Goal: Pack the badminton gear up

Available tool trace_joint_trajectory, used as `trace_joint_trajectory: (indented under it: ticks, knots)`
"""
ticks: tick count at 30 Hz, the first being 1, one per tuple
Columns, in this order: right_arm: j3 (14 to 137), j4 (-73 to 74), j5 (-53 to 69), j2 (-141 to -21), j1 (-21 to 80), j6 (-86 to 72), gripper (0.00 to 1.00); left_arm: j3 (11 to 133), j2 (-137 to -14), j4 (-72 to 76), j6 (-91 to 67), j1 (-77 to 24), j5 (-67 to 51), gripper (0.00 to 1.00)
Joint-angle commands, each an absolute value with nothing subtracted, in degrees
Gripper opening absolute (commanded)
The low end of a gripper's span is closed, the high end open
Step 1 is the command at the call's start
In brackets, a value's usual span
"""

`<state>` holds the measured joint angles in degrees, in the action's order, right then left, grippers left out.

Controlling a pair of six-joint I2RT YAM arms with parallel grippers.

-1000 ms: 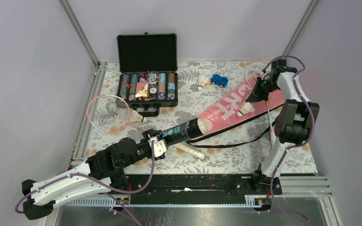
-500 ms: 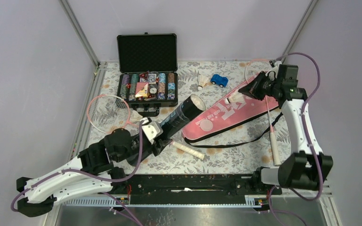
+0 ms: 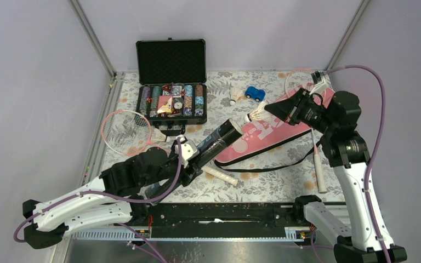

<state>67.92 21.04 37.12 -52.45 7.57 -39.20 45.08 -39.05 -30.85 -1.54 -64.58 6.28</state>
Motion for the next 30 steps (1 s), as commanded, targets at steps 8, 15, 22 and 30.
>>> trace_joint_trajectory:
  ticks: [8, 15, 22, 30]
  knots:
    - [62.6, 11.2, 43.5, -47.6, 12.3, -49.2, 0.0, 51.5, -41.7, -27.5, 2.8, -64.7, 3.3, 0.4]
    - [59.4, 7.3, 45.7, -47.7, 16.6, -52.8, 0.0, 51.2, -42.2, -26.2, 3.7, -64.7, 2.0, 0.4]
    - [61.1, 13.2, 49.4, -48.4, 20.1, -47.3, 0.0, 49.4, -41.8, -22.4, 2.2, -64.7, 1.7, 0.39]
    - [59.8, 12.5, 51.2, -48.1, 21.3, -46.9, 0.0, 46.3, -39.0, -18.2, 5.2, -64.7, -1.2, 0.38]
